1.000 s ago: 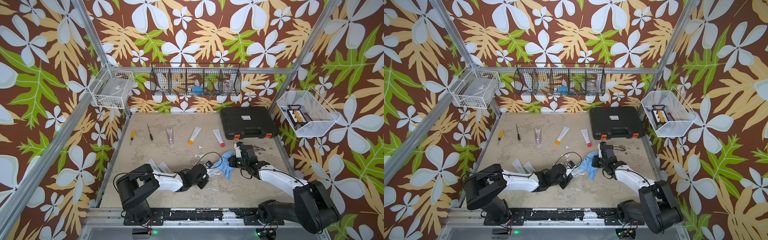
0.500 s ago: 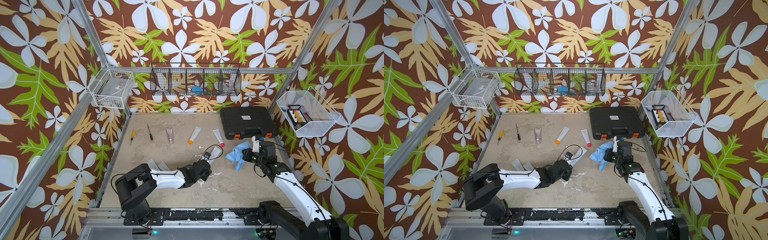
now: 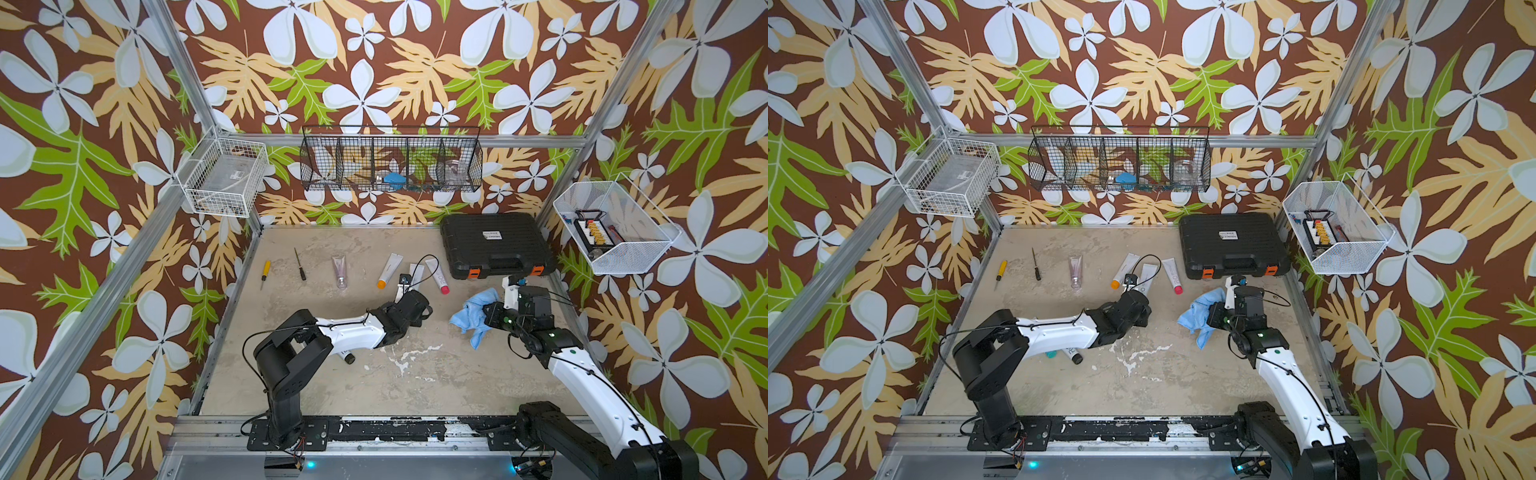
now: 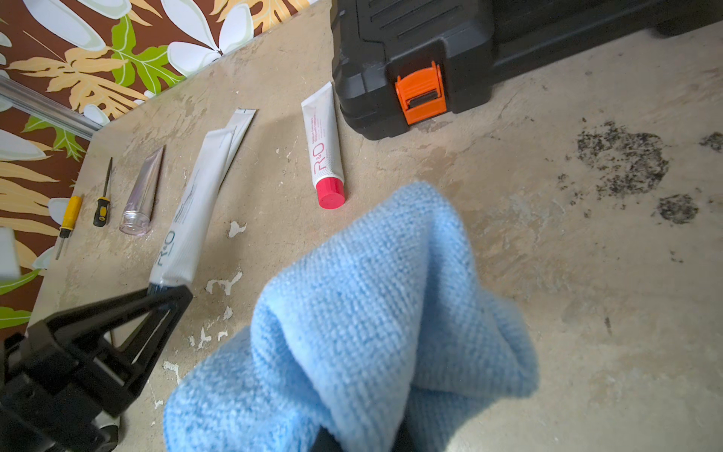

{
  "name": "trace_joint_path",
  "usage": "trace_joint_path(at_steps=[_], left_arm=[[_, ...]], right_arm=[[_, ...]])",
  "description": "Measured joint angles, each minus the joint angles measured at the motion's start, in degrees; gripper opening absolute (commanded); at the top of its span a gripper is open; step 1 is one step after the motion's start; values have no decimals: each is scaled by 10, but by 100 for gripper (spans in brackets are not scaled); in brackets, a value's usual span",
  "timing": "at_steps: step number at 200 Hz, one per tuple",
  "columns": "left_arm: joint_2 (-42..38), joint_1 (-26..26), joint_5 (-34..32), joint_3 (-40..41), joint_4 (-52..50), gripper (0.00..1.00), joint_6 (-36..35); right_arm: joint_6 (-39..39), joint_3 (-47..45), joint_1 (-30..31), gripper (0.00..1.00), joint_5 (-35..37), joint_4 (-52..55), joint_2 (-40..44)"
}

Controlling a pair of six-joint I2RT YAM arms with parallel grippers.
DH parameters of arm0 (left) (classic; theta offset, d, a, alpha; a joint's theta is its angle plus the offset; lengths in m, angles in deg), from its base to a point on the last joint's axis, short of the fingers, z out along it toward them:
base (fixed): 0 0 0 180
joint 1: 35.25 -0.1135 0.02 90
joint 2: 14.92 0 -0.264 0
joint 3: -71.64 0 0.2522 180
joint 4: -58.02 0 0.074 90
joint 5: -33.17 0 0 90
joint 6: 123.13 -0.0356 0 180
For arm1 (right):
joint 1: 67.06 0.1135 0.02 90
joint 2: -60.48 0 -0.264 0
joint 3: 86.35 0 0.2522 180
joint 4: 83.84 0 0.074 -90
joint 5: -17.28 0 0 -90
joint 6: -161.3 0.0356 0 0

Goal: Wipe the surface of the toothpaste tube
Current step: Place the toothpaste at the center of the board.

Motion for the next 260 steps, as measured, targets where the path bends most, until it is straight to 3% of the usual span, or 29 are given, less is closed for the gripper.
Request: trace_joint_path(at_steps=[63,149,210,260], left_arm=[[143,-16,-2,-164,-60,16,58],[241,-24,3,-275,-109,18,90],[239,-25,28,-283,-113,47,110],[176,-24,56,-254,-104,54,98]], right_arm=[[4,-19,0,0,-2,2,21],[11,-25,-1,0,-8,4,36],[14,-28,-2,0,-10,2,41],[19,-4,-6,0,-21,-1,12]])
